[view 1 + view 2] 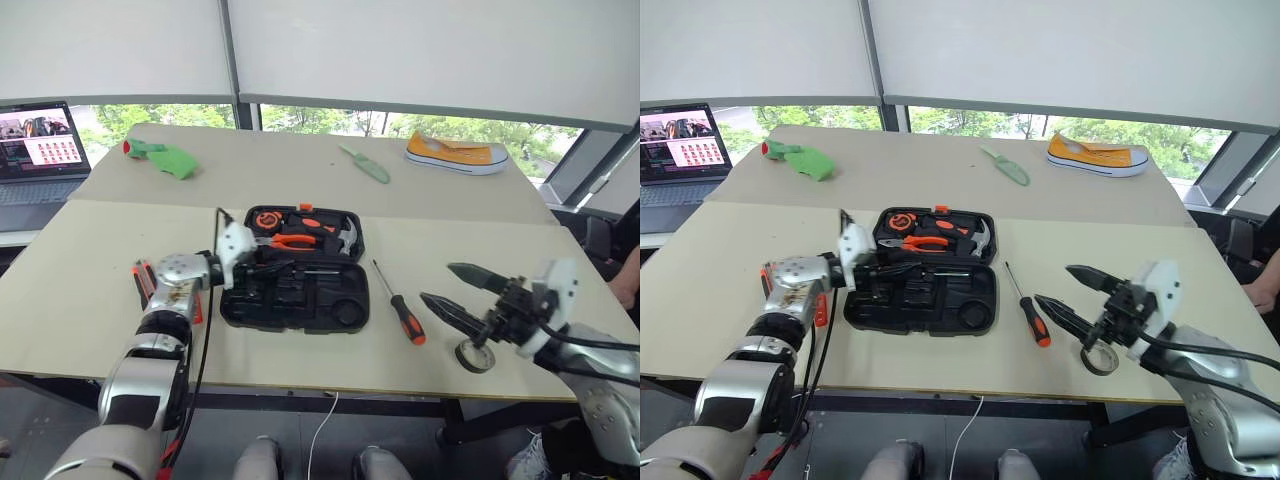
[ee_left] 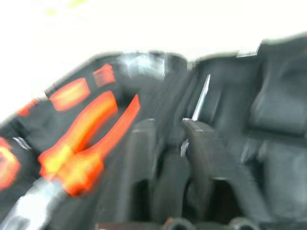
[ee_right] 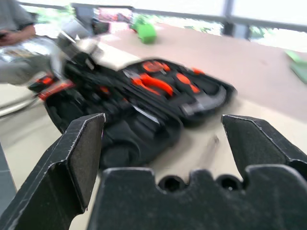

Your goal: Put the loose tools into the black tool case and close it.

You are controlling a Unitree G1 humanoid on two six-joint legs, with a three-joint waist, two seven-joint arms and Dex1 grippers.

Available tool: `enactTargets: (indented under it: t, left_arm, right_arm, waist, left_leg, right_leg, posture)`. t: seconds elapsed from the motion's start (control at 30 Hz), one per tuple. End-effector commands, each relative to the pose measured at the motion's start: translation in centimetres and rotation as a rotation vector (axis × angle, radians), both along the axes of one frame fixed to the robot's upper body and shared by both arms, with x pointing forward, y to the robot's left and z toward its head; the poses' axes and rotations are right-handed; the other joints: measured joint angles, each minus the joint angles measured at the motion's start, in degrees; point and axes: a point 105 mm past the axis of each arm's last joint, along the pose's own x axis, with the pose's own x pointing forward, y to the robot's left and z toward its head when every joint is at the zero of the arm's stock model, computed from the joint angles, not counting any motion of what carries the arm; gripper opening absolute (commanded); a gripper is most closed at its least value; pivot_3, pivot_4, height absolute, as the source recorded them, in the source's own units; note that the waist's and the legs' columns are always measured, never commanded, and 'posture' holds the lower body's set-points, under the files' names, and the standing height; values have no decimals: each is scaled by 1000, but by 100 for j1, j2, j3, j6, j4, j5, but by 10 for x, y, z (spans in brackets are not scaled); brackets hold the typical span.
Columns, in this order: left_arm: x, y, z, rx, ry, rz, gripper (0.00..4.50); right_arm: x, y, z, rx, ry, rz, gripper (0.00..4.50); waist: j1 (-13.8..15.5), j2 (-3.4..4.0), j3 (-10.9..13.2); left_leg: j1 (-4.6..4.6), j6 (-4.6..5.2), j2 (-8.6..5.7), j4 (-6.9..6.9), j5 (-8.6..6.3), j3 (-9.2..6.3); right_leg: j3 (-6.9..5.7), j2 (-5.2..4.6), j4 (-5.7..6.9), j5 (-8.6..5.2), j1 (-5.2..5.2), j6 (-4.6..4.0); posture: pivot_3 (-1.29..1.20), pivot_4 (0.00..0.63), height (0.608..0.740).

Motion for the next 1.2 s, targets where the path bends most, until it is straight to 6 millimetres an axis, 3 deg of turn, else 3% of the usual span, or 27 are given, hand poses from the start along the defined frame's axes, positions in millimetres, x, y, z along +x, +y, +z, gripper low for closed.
enactTargets:
  t: [0.03, 0.1, 0.17, 0.2, 0.27, 0.33, 0.43, 0.5, 0.63, 0.83, 1.03, 1.13, 1.2]
  left_arm:
    - [-25, 21, 17, 6, -15, -114, 2782]
    - [-38, 29, 17, 14, 6, -147, 3511]
    - [-66, 48, 9, 41, 71, -164, 4208]
    - [-79, 59, -2, 100, 86, -161, 4468]
    - [-97, 73, -15, 177, 110, -142, 4468]
    - [-102, 84, -14, 143, 145, -82, 4468]
    - [-112, 93, -14, 96, 185, -33, 4468]
    - [-119, 93, -16, 71, 193, -11, 4468]
    - [-124, 77, -16, 20, 199, -19, 4468]
    - [-123, 58, -13, -11, 177, -51, 4468]
    - [-121, 51, -9, -8, 148, -61, 4468]
    - [-121, 49, -8, -7, 142, -62, 4500]
    - [-120, 49, -7, -3, 139, -63, 4500]
  right_arm:
    - [-14, -18, 2, -69, -3, -82, 4500]
    - [-19, -29, -10, -131, 45, -145, 4500]
    - [-30, -58, -38, -335, 128, -311, 4500]
    - [-39, -67, -47, -341, 172, -352, 4500]
    - [-52, -71, -59, -326, 233, -368, 4500]
    - [-59, -71, -64, -349, 269, -355, 4500]
    - [-55, -59, -54, -321, 275, -315, 4500]
    - [-44, -39, -42, -279, 266, -255, 4500]
    - [-16, -8, -34, -280, 297, -191, 4500]
    - [31, 11, -52, -352, 440, -276, 4500]
    - [49, 33, -69, -364, 529, -285, 4500]
    - [52, 35, -75, -360, 562, -313, 3888]
    - [53, 34, -76, -342, 569, -350, 3249]
  waist:
    - [-11, 3, -2]
    - [-47, 6, -4]
    - [-60, 10, -5]
    - [-78, 15, -8]
    - [-90, 14, -9]
    - [-84, 17, -8]
    - [-72, 18, -6]
    - [-81, 21, -7]
    - [-140, 20, -6]
    - [-57, 18, -6]
    - [-40, 17, -6]
    - [-38, 17, -6]
    - [-40, 17, -6]
  left_leg:
    - [6, 0, 1, -3, 0, 0]
    - [19, 0, 1, -14, 0, 3]
    - [25, 0, 2, -15, 0, 3]
    - [27, 0, 4, -15, 0, 4]
    - [36, -5, 6, -27, -4, 6]
    - [37, -5, 9, -28, -4, 5]
    - [40, -29, 15, -22, -18, 6]
    - [46, -51, 13, -22, -31, 14]
    - [54, -53, 10, -24, -33, 21]
    - [30, -6, -3, -25, -4, 27]
    - [0, 17, -9, -26, -19, 30]
    - [-1, 17, -8, -25, -20, 30]
    - [1, 17, -7, -23, -20, 31]
  right_leg:
    - [0, 0, 0, -1, 4, -1]
    - [4, 0, -1, -4, 8, -6]
    - [5, 0, 2, -5, 10, -8]
    - [5, 0, 2, -6, 9, -9]
    - [6, -3, 1, -24, 12, -22]
    - [3, -2, 6, -29, 6, -27]
    - [-1, -7, 4, -54, 10, -28]
    - [-2, -21, 1, -50, 7, -29]
    - [-6, -50, 0, -48, 9, -26]
    - [-18, -51, -14, -33, 2, -53]
    - [-14, -46, -15, -29, -15, -5]
    - [-15, -44, -14, -30, -16, -3]
    - [-15, -45, -14, -30, -15, -3]
  posture:
    - [0, 150, 740]
    - [0, 150, 740]
    - [0, 150, 740]
    - [0, 150, 740]
    - [0, 150, 740]
    - [0, 150, 740]
    - [0, 150, 740]
    - [0, 150, 740]
    - [0, 150, 740]
    - [0, 150, 740]
    - [0, 150, 740]
    - [0, 150, 740]
    - [0, 150, 740]
